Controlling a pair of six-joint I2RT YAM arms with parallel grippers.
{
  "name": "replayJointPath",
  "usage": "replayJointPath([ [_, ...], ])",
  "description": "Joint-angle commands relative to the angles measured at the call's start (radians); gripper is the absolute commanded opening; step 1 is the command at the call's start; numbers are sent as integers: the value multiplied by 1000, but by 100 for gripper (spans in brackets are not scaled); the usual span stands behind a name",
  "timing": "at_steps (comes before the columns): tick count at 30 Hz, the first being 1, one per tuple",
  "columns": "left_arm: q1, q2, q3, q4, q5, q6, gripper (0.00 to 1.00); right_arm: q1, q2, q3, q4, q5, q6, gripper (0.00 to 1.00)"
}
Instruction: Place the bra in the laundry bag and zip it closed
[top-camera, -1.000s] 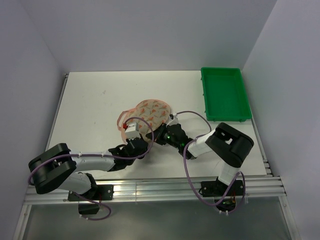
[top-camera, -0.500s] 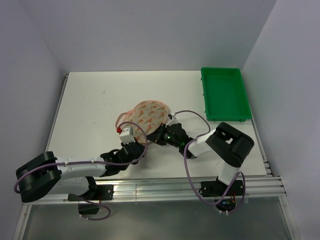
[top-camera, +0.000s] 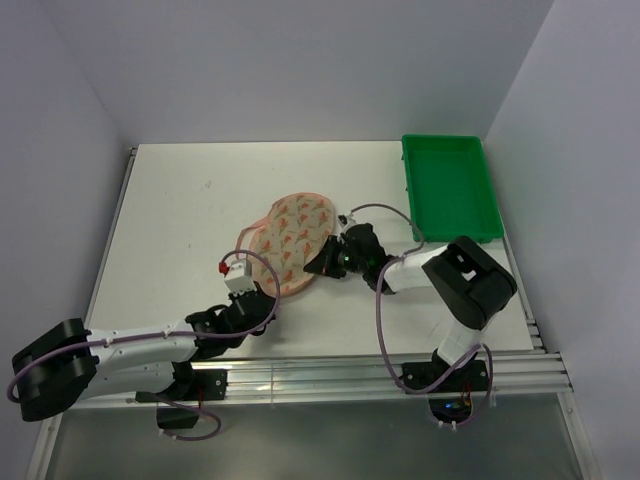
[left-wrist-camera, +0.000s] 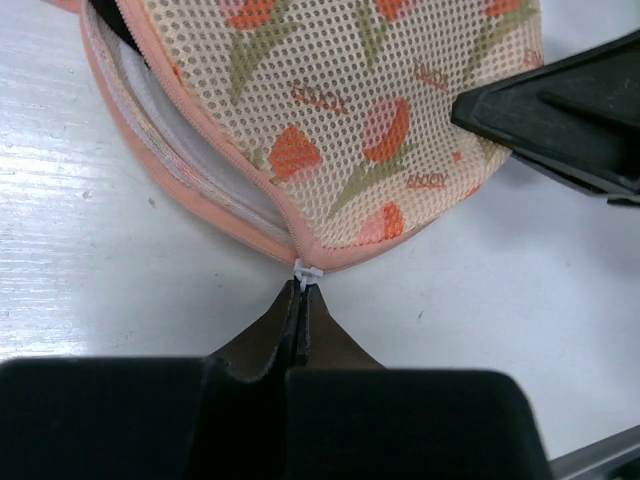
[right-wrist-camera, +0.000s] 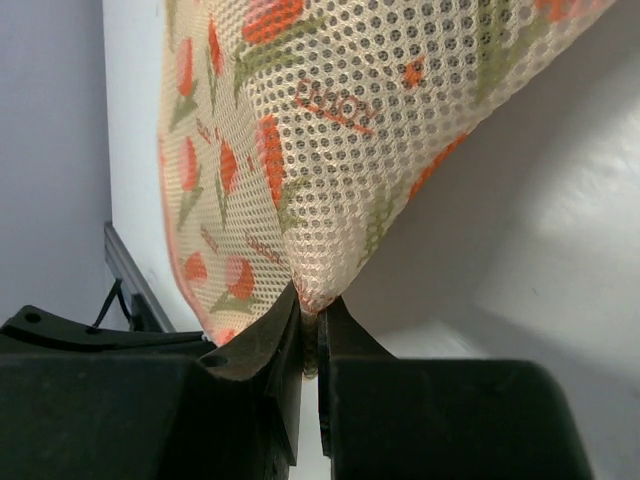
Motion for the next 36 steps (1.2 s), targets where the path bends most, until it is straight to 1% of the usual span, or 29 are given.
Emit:
replayJointPath([
  [1,4,-30,-14,-140,-34,-17,0,-73,15,129,-181,-12,-150,6],
  [2,4,-33,-16,-132,-21,-11,0,-73,21,152,-209,-11,-171,16],
  [3,4,-33,-13,-100,-8,-1,0,-68,19,175,-224,-10,-171,40],
  [4,4,-24,-6,-59,7,14,0,-62,12,169,-211,-5,-165,56],
  [5,4,-12,1,-31,36,22,0,-48,-13,155,-198,3,-142,70],
  [6,4,1,24,-4,48,32,0,-44,-30,115,-186,13,-127,88],
  [7,4,39,39,41,59,49,0,-37,-47,83,-143,21,-112,94],
  [8,4,62,58,62,67,61,0,-34,-86,49,-113,38,-60,100],
  [9,4,83,94,85,84,77,0,-21,-105,-37,-70,47,-29,100],
  [10,4,131,113,126,93,104,0,-11,-123,-78,0,61,-3,100],
  [12,5,201,167,163,123,129,0,27,-166,-174,79,110,75,100],
  [14,5,237,199,211,148,138,0,54,-180,-236,130,145,148,100],
  [15,5,263,204,226,169,143,0,77,-182,-248,179,150,171,100],
  [18,5,288,201,262,206,137,0,110,-174,-261,246,170,243,100],
  [23,5,268,173,283,213,141,0,116,-137,-256,291,233,304,100],
  [25,5,262,170,280,213,141,0,114,-119,-258,337,257,327,96],
  [26,5,259,165,279,213,141,0,114,-113,-250,346,265,329,89],
  [28,5,252,162,276,211,144,0,113,-96,-227,348,265,332,83],
  [31,5,251,161,268,208,148,0,114,-80,-212,352,253,343,62],
  [32,5,252,158,265,202,148,0,114,-79,-212,352,251,346,47],
  [33,5,252,155,260,197,148,0,116,-80,-212,354,250,346,43],
  [34,5,254,153,260,190,151,0,116,-83,-216,355,251,343,33],
  [36,8,260,152,254,185,154,0,113,-87,-221,348,254,338,18],
])
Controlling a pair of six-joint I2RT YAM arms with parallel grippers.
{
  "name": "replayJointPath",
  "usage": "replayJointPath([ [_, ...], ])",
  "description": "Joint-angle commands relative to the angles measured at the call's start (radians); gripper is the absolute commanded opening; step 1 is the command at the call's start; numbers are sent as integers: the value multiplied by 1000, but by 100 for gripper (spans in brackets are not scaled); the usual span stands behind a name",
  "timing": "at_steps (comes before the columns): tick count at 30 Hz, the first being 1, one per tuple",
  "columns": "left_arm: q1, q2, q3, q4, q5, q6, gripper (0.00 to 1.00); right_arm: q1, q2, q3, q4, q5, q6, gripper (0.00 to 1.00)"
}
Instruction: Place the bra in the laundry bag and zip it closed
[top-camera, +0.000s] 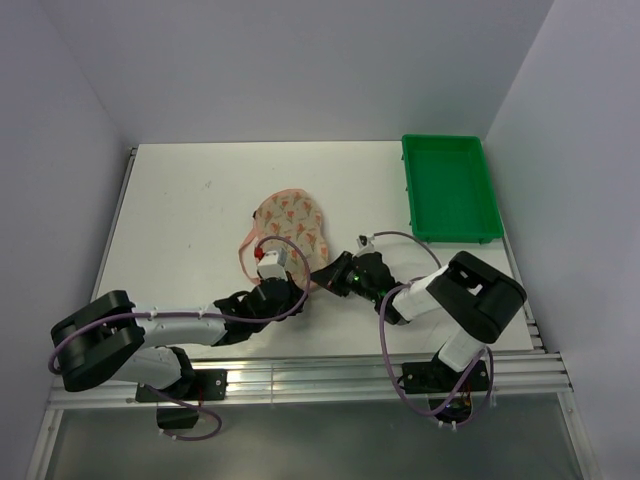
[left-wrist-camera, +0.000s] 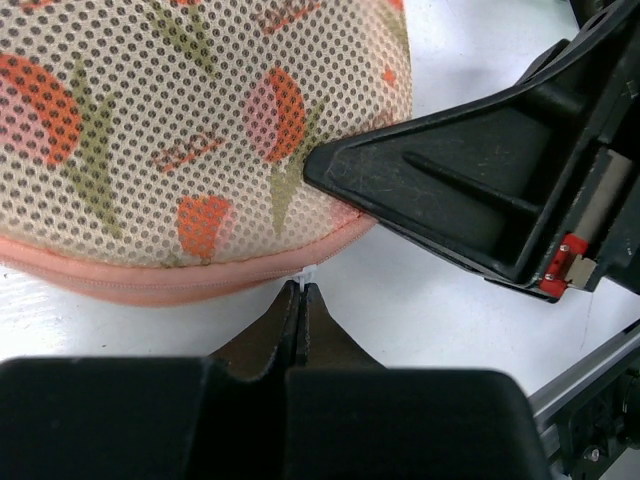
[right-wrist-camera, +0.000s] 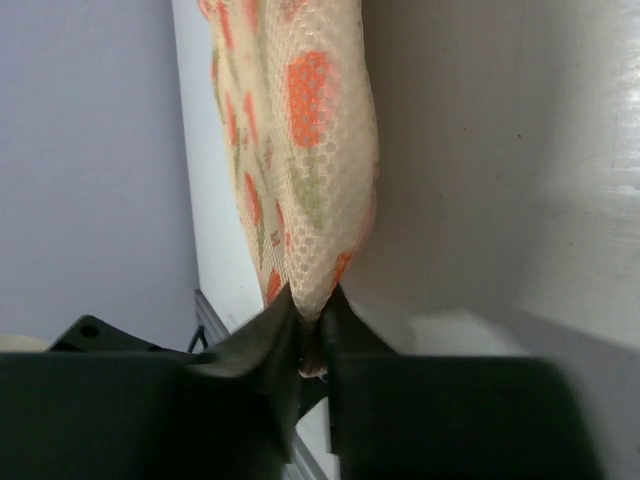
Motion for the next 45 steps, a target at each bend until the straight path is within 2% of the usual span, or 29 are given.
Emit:
replayJointPath([
  [1,11,-14,-8,15,-9,21,0,-2,-1,19,54,21,0,7],
  [4,28,-23,-22,1,-1,17,0,-47,7,22,41,-17,-23,0],
  [8,53,-97,-61,-62,-33,9,0,-181,24,39,11,-122,-85,0],
  [15,68,-235,-143,-188,-81,-25,0,-281,80,181,-166,-234,-213,0],
  [17,68,-244,-141,-154,-66,-8,0,-281,88,224,-202,-254,-228,16],
  [18,68,-235,-119,-145,-52,0,0,-270,84,226,-199,-255,-233,46],
  [20,68,-176,-80,-125,-50,27,0,-249,58,212,-199,-242,-231,79],
  [21,68,-153,-36,-116,-50,37,0,-236,48,186,-199,-234,-230,92],
  [22,70,-113,-14,-105,-40,53,0,-207,38,170,-178,-217,-222,99],
  [29,73,-34,135,-93,45,92,0,-100,53,65,26,-203,-60,100],
  [32,71,-36,130,-90,69,83,0,-98,62,93,29,-208,-55,99],
  [33,71,-37,120,-85,74,81,0,-98,64,108,29,-205,-53,93],
  [37,73,-30,109,-90,94,98,0,-110,71,146,-8,-186,-64,94],
  [38,73,-28,112,-108,94,103,3,-114,67,146,-12,-188,-67,96],
  [39,73,-30,124,-131,77,109,31,-114,61,140,-23,-182,-75,100],
  [40,73,-54,123,-149,66,125,49,-114,39,137,-69,-183,-90,100],
  [42,73,-103,110,-203,36,138,78,-114,15,108,-112,-191,-144,100],
  [45,76,-244,107,-323,-7,156,91,-114,-65,62,-208,-203,-220,100],
])
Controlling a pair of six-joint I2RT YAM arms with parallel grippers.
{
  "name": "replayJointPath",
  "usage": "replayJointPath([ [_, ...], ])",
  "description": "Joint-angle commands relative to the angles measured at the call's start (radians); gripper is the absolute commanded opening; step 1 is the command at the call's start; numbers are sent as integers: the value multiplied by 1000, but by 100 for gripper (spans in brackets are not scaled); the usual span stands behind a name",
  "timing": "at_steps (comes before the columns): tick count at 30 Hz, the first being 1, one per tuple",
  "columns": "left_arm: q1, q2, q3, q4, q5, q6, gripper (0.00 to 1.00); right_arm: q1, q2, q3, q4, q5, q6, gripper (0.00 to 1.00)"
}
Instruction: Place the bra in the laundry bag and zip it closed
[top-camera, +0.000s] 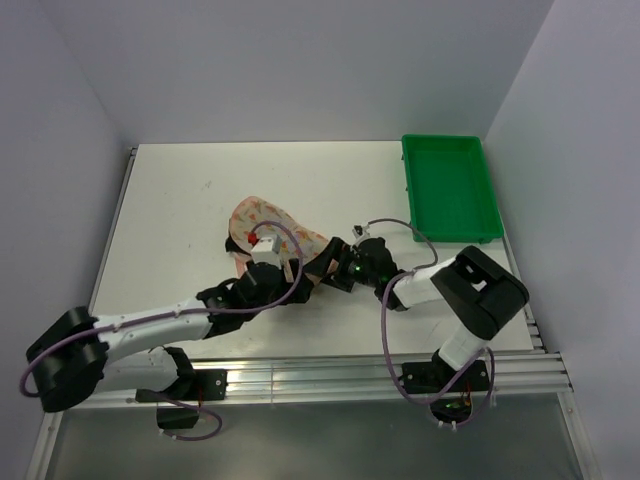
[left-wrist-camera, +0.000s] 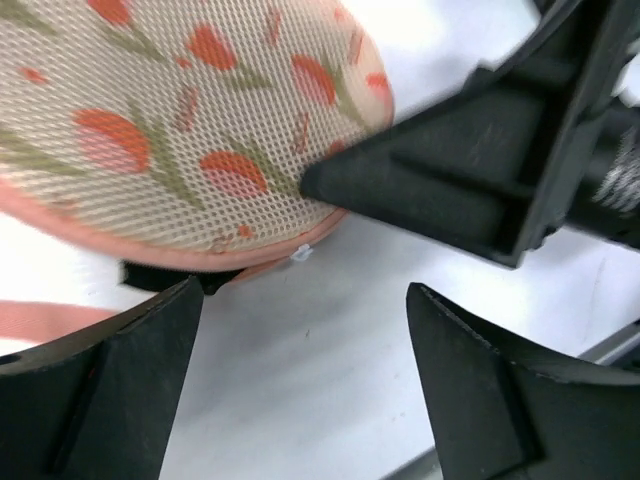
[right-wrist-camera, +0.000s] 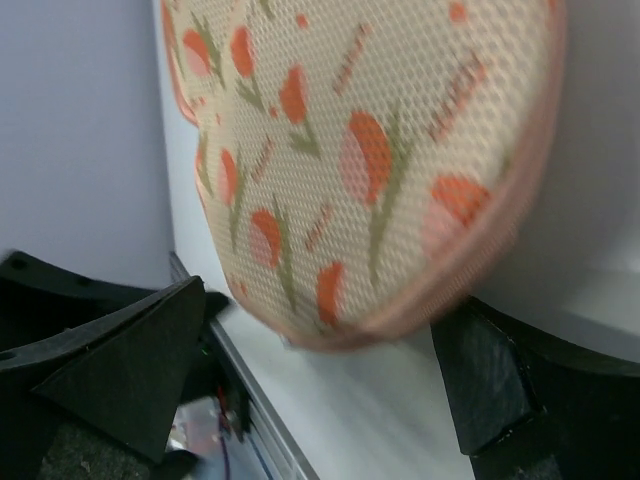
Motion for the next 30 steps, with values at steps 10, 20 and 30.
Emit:
replayJointPath([
  [10,307,-536,38,-322,14,-8,74,68,-448,33,-655,89,-439,100],
  [20,462,-612,-50,-385,-78,-145,42,273,-26,736,-886,319,-818,28],
  [30,579,-708,-249,-393,-38,-424,48,356,288,1076,-1034,468,-1010,40],
])
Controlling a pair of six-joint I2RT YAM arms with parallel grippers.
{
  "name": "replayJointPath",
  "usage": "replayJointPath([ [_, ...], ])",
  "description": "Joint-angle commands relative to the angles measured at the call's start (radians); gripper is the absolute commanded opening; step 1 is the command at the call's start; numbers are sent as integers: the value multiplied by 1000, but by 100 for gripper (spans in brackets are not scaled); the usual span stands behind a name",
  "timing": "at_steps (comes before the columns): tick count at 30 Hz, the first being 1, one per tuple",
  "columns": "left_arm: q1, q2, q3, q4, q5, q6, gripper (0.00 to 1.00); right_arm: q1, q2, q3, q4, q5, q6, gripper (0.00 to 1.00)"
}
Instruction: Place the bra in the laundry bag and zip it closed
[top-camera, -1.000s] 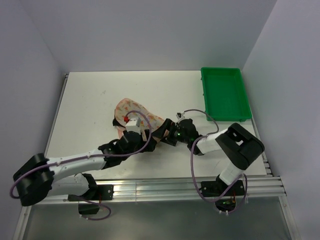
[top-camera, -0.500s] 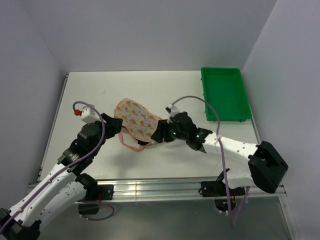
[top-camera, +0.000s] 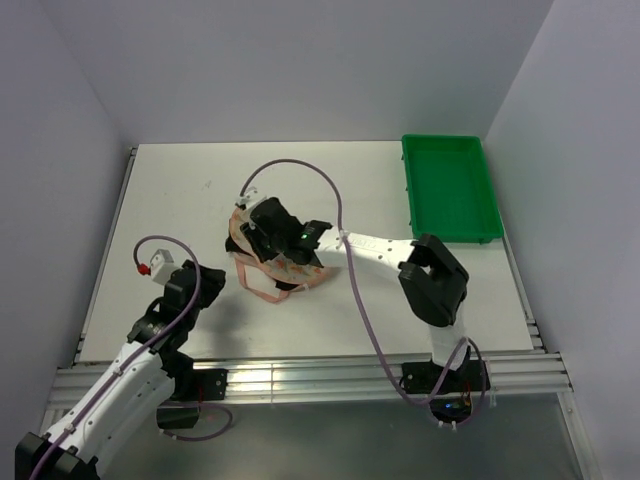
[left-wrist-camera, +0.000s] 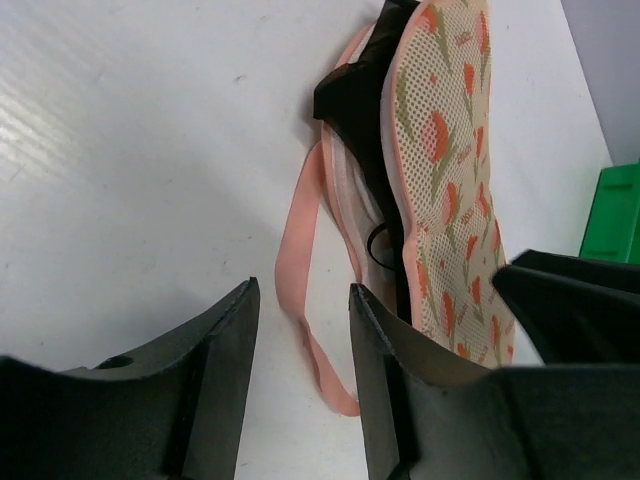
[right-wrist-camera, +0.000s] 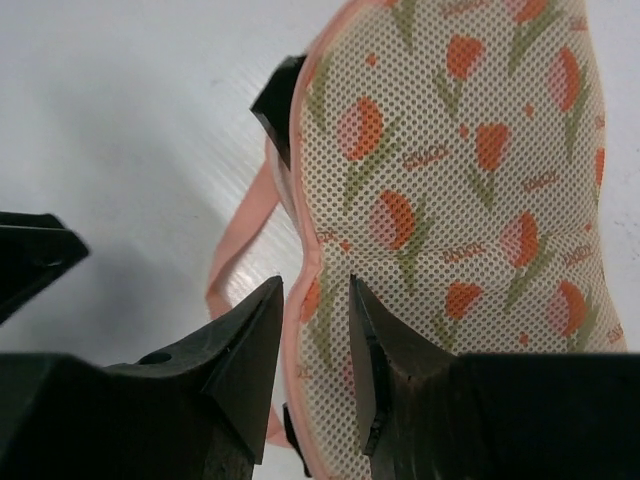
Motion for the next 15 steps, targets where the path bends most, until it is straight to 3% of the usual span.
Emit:
replayJointPath([
  [1,10,-73,-23,7,-12,-119,49,26,58,92,-80,87,-109,40],
  [8,10,-110,-88,38,30,-124,53,85,159,186,-171,134,-177,43],
  [15,10,-106,-119,59,56,-129,54,105,169,164,-125,254,-167,43],
])
